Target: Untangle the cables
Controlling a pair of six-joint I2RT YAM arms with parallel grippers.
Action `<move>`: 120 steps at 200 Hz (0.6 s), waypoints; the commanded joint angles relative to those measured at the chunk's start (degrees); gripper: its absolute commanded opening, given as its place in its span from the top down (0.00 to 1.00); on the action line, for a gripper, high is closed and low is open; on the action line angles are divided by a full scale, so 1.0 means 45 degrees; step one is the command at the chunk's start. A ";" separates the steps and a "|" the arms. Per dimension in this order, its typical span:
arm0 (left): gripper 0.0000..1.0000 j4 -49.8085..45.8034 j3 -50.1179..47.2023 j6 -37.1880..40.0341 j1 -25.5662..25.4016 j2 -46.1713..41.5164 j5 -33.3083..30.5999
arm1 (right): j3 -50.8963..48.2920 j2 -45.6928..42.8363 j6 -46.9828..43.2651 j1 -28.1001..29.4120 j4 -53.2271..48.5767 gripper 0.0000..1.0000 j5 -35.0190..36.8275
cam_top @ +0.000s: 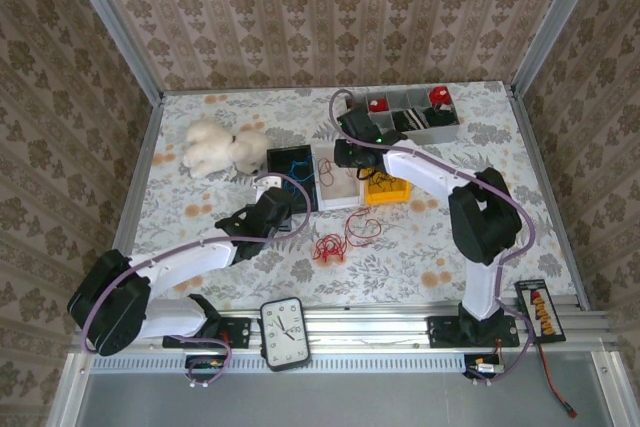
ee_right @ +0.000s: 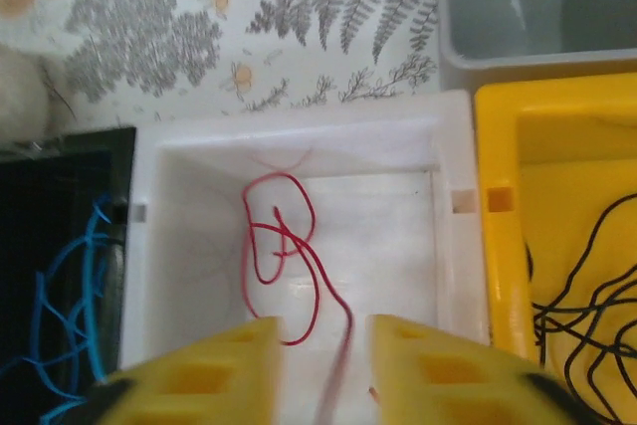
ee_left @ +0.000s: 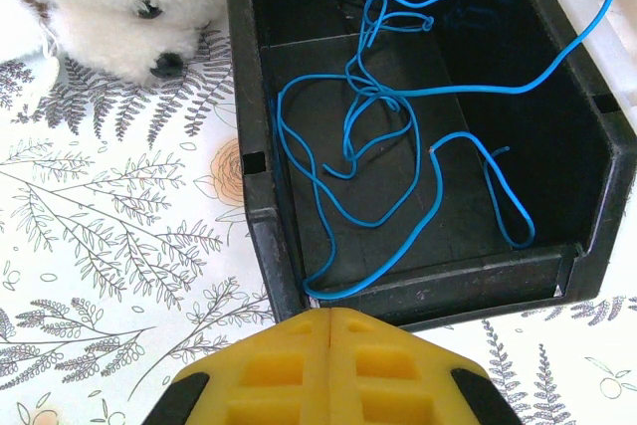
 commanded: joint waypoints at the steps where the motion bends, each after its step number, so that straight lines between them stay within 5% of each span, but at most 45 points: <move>1: 1.00 -0.0264 -0.0259 -0.0001 0.0060 -0.0360 -0.0159 | 0.0033 -0.0377 -0.0141 0.0191 -0.0406 0.54 0.0611; 37: 1.00 -0.0020 -0.0338 0.0143 0.0078 -0.0366 0.0013 | -0.1311 -0.2120 -0.0264 0.0274 0.0043 0.44 0.1508; 120: 1.00 0.0377 0.0139 0.0728 -0.0063 0.0478 0.0682 | -0.6079 -0.4514 0.0974 0.1632 0.0023 0.43 0.1193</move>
